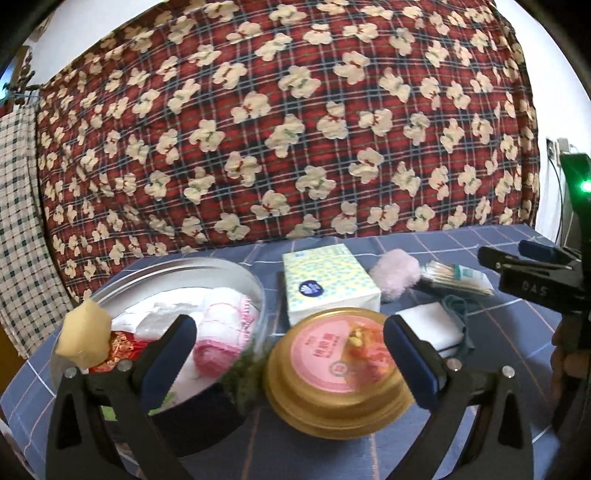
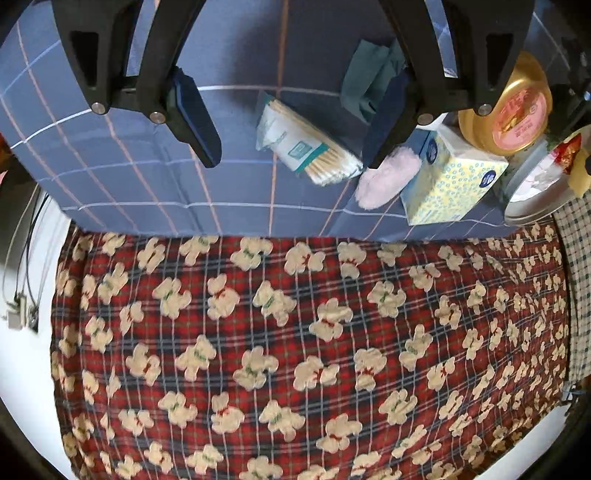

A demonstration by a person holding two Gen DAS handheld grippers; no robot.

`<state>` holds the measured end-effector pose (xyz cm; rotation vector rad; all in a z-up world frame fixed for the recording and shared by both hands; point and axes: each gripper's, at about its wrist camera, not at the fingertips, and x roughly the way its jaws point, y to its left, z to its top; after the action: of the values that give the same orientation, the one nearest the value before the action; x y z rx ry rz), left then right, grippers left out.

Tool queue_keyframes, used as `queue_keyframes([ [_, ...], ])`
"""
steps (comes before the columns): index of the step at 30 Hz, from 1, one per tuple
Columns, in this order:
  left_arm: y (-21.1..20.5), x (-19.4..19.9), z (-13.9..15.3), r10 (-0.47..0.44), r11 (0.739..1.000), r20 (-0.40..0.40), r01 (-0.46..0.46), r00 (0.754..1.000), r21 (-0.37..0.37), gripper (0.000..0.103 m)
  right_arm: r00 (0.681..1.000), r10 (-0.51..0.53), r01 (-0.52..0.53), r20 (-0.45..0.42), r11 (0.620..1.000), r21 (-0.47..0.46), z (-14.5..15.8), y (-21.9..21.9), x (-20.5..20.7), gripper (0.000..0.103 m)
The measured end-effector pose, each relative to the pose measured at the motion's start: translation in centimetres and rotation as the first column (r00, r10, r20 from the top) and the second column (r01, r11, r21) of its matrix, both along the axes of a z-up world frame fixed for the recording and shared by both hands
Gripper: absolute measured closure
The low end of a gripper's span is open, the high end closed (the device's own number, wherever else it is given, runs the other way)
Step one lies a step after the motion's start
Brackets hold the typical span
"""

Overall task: Organize soft objects
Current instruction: 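Grasp the teal cloth with the right tool and lift it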

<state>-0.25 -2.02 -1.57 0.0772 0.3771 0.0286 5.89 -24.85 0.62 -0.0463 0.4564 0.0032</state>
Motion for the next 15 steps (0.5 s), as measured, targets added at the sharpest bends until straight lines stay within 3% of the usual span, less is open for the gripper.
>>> queue_keyframes([
  [7,-0.7,0.1,-0.1,-0.009,1.0,-0.008,0.009,1.0,0.016,0.0,0.997,-0.005,0.007,-0.076,1.0,0.025,-0.7,-0.6,0.9,0.023],
  [10,-0.7,0.1,-0.2,-0.009,1.0,-0.01,0.009,1.0,0.003,0.0,0.991,0.038,-0.03,-0.124,0.997,0.069,-1.1,-1.2,0.9,0.023],
  [12,-0.4,0.1,-0.2,-0.008,1.0,-0.01,0.007,1.0,-0.008,0.0,0.984,0.079,-0.061,-0.158,0.992,0.112,-1.5,-1.3,1.0,0.027],
  [14,-0.3,0.2,-0.2,-0.007,1.0,-0.017,0.007,1.0,-0.015,0.0,0.973,0.104,-0.077,-0.204,0.988,0.133,-2.1,-1.1,1.5,0.043],
  [15,-0.3,0.3,-0.3,-0.007,1.0,-0.023,0.007,1.0,-0.017,0.0,0.969,0.108,-0.078,-0.221,0.987,0.14,-2.4,-1.0,1.8,0.044],
])
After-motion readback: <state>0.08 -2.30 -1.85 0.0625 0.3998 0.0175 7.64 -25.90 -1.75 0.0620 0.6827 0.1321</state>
